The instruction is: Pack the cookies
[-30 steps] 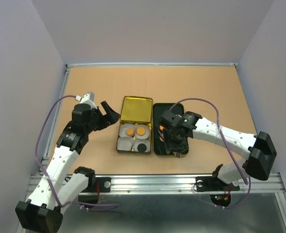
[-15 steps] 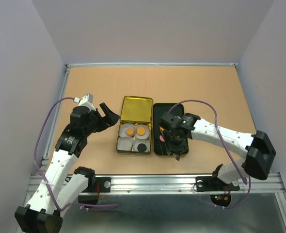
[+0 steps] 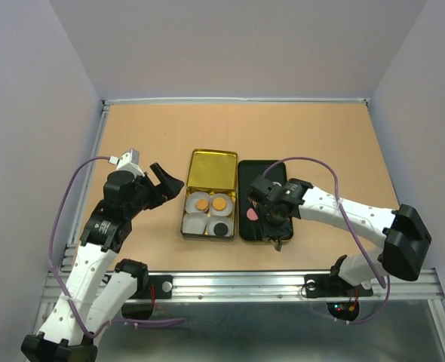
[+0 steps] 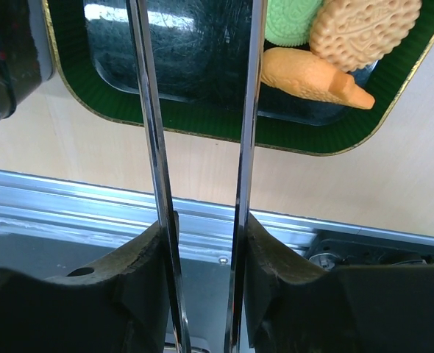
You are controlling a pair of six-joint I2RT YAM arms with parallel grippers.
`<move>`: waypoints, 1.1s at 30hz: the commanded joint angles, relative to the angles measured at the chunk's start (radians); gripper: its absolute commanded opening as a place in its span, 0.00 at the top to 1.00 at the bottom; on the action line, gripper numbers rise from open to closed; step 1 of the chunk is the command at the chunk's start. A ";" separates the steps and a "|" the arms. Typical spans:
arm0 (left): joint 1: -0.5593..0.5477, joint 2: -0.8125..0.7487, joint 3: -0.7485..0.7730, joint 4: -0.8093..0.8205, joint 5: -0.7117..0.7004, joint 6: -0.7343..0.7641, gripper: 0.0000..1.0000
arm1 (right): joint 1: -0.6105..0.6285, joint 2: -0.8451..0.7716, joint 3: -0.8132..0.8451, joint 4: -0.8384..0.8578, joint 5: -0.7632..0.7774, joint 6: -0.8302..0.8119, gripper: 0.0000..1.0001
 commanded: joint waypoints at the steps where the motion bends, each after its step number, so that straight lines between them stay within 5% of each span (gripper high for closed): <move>1: -0.008 -0.034 -0.013 -0.002 -0.025 -0.015 0.05 | -0.002 -0.066 0.012 0.020 0.045 -0.012 0.64; 11: -0.008 -0.019 -0.017 0.053 -0.058 -0.001 0.05 | 0.000 -0.178 0.150 -0.019 0.139 -0.028 0.64; 21: -0.008 0.078 0.072 0.070 -0.167 0.197 0.05 | 0.011 -0.271 0.147 0.111 -0.042 -0.032 0.65; 33: -0.009 0.043 0.036 0.136 -0.104 0.218 0.03 | 0.268 -0.048 0.191 0.274 -0.045 0.031 0.66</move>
